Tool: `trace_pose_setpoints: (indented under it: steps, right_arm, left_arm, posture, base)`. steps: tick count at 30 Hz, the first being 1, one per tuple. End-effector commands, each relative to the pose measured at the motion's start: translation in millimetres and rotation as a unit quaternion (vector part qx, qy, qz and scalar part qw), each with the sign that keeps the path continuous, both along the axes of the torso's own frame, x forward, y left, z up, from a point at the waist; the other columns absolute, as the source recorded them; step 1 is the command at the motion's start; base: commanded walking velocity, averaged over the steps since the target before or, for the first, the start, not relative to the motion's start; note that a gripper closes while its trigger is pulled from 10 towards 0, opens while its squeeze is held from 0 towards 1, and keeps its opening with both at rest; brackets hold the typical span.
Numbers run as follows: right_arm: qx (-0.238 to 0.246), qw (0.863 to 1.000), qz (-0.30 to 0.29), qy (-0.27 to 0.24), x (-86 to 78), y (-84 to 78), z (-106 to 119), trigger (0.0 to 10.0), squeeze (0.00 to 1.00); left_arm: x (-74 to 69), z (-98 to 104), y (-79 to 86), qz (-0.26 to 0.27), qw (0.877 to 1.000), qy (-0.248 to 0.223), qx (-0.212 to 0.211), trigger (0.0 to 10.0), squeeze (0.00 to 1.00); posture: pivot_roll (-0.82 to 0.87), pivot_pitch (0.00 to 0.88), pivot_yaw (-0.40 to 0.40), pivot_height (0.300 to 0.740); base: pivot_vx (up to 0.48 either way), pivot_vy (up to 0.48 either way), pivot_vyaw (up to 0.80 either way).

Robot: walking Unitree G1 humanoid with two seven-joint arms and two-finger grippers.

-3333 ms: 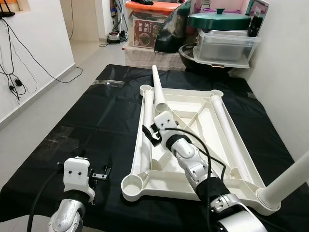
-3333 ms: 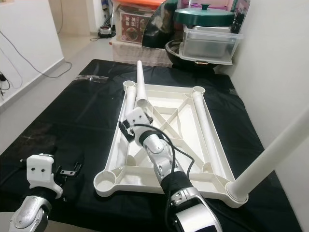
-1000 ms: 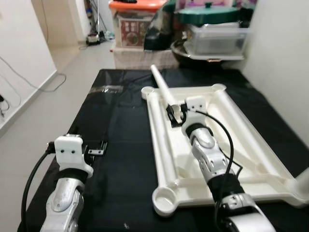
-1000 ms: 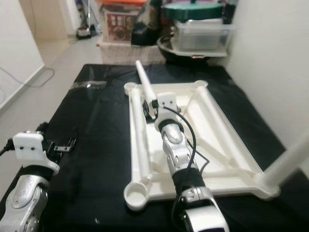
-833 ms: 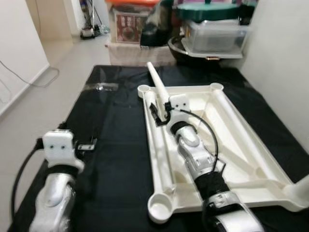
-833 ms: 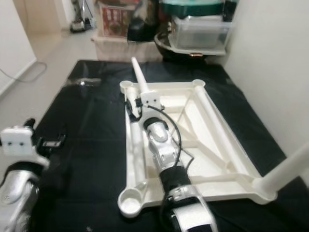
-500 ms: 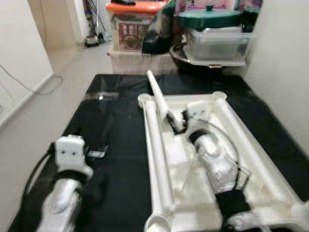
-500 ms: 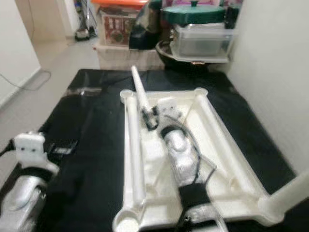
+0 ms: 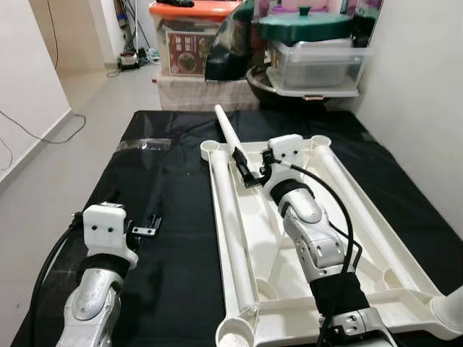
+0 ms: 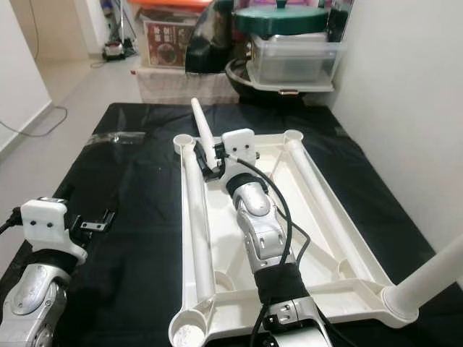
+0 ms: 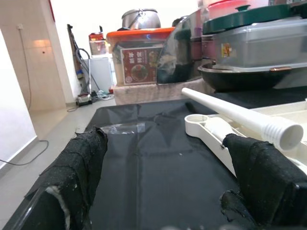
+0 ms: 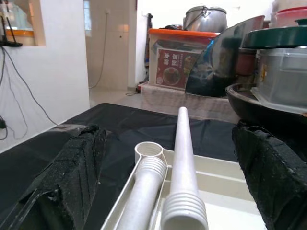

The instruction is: Building children table

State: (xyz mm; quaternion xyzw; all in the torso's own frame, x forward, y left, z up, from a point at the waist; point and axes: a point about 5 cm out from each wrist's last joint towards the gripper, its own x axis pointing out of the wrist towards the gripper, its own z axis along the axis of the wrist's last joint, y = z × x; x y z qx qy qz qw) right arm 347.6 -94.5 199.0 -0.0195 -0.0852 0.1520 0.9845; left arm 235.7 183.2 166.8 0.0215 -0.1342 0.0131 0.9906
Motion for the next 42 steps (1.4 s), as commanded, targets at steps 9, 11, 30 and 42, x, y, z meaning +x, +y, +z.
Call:
trace_pose_setpoints:
  steps: [9,11,30,42]
  right_arm:
    - [-0.019,1.0,-0.001,0.005,0.1,2.4,-1.5,10.0,0.0]
    - [-0.01,1.0,-0.004,0.01,-0.4,1.7,-3.1,10.0,0.0]
    - [-0.01,1.0,0.003,0.02,0.9,1.5,-4.2,10.0,0.0]
    - [-0.011,0.999,0.023,0.041,1.5,7.0,-8.0,10.0,0.0]
  left_arm:
    - [-1.2,-1.1,-1.3,0.0,1.0,0.001,0.002,10.0,0.0]
    - [-0.6,-0.5,-1.1,-0.002,1.0,-0.001,0.003,10.0,0.0]
    - [-0.4,-4.6,-7.4,-0.016,1.0,0.016,0.002,10.0,0.0]
    - [-2.5,-6.5,7.3,0.036,0.999,0.019,-0.002,10.0,0.0]
  posture:
    - [0.04,0.0,-0.049,0.74]
    - [0.04,0.0,-0.045,0.74]
    - [0.05,0.0,-0.051,0.74]
    - [0.05,0.0,-0.06,0.74]
  base:
    - [0.314,0.0,0.0]
    - [0.313,0.0,0.0]
    - [0.033,0.0,0.0]
    - [0.0,0.0,0.0]
